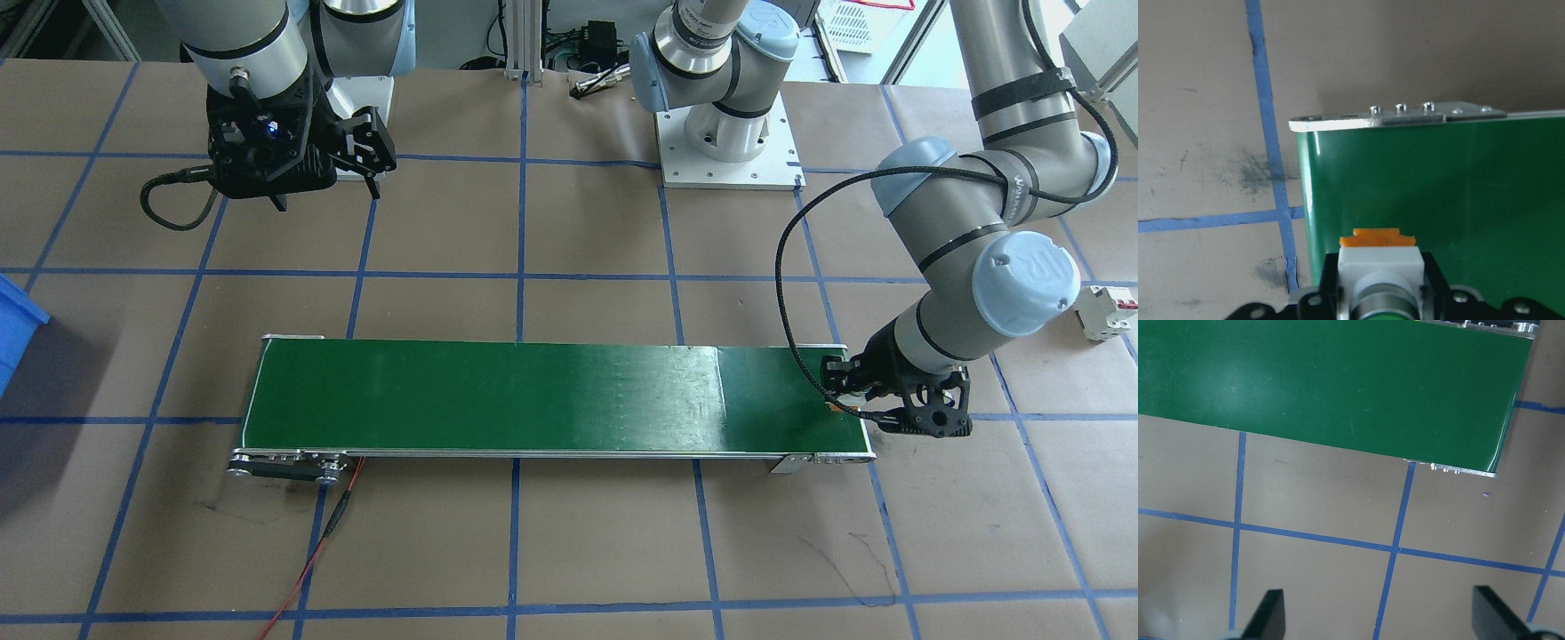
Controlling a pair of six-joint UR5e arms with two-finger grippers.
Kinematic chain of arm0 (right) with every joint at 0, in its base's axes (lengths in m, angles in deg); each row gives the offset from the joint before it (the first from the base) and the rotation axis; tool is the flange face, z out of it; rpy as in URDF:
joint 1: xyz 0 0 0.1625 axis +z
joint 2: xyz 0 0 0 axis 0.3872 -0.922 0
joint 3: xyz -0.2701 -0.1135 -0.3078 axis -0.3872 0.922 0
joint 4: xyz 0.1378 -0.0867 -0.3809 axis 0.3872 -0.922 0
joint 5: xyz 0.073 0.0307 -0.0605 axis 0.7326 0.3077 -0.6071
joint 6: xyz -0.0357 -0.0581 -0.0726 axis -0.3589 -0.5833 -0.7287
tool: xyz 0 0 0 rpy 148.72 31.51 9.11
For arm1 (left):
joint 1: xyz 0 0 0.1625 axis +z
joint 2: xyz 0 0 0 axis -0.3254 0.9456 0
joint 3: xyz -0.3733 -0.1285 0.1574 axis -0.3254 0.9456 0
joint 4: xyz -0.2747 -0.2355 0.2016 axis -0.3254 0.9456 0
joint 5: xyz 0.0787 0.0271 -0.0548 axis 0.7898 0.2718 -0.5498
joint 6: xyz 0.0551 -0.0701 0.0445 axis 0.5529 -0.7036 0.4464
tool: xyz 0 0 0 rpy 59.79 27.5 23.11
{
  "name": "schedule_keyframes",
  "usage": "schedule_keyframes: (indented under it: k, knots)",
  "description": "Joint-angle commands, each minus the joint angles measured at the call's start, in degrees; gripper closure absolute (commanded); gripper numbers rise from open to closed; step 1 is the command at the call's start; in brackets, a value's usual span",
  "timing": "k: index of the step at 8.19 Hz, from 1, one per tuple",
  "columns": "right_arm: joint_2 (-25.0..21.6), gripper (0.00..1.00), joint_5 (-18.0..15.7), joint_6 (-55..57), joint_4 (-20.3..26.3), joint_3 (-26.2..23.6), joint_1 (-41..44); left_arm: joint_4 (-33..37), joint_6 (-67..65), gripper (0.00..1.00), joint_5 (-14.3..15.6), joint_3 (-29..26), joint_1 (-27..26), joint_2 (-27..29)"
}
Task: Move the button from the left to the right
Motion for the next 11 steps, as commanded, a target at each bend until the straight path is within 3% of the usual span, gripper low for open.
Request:
schedule_keyframes:
  k: [1,3,6,10,11]
  knots:
    - [0.0,0.00,0.1,0.1,0.0,0.0,0.0,0.8,-4.3,0.00,0.0,0.1,-0.3,-0.5]
    - [0.0,0.00,0.1,0.1,0.0,0.0,0.0,2.6,-5.3,0.00,0.2,-0.4,-2.5,-2.4]
    - [0.3,0.00,0.4,0.4,-0.9,0.1,0.0,9.7,-13.2,0.00,0.2,-0.6,-7.2,-10.6]
    - [0.5,0.00,1.1,0.9,-1.7,-0.2,0.0,14.5,-13.2,0.00,0.9,-1.0,-6.6,-17.7]
    - [0.6,0.00,5.6,0.9,-2.5,-0.7,0.0,14.5,-13.2,0.00,0.7,-0.9,-6.6,-19.3]
